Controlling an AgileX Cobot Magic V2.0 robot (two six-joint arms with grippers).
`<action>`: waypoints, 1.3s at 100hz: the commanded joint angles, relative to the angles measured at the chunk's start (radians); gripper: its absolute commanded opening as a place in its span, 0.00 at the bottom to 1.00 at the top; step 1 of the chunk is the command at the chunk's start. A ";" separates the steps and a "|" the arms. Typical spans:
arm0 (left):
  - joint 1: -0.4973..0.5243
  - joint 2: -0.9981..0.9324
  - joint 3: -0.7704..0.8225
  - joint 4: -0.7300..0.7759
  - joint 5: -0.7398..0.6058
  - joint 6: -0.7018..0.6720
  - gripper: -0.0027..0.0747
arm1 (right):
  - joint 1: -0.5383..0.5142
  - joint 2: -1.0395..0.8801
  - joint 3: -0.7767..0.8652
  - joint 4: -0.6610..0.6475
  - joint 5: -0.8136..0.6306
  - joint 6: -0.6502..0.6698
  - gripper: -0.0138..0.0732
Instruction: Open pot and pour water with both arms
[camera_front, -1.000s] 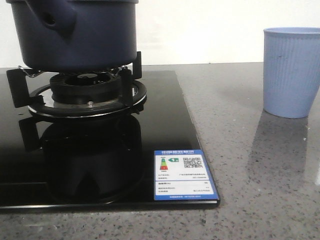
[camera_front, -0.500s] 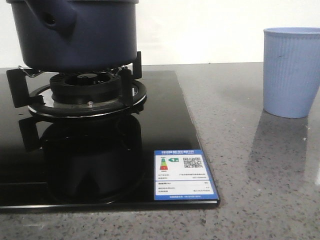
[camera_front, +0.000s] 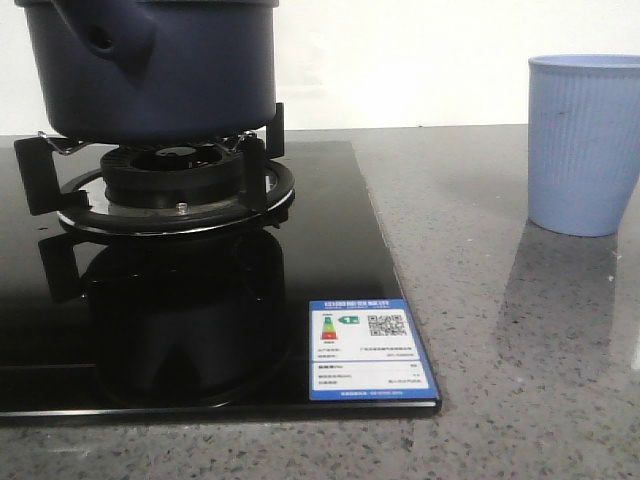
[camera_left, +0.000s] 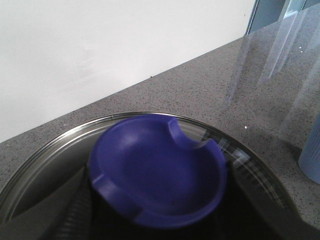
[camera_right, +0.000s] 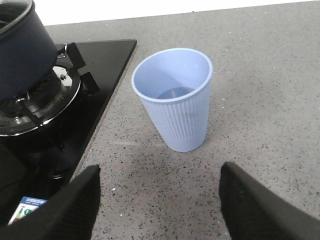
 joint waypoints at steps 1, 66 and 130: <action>-0.009 -0.029 -0.033 -0.071 -0.023 0.005 0.57 | -0.004 0.032 -0.038 -0.001 -0.076 -0.011 0.66; -0.009 -0.029 -0.141 -0.167 -0.062 0.010 0.57 | -0.004 0.100 0.090 0.048 -0.340 -0.093 0.69; 0.011 -0.029 -0.211 -0.167 -0.089 0.010 0.57 | 0.220 0.100 0.237 0.105 -0.593 -0.165 0.72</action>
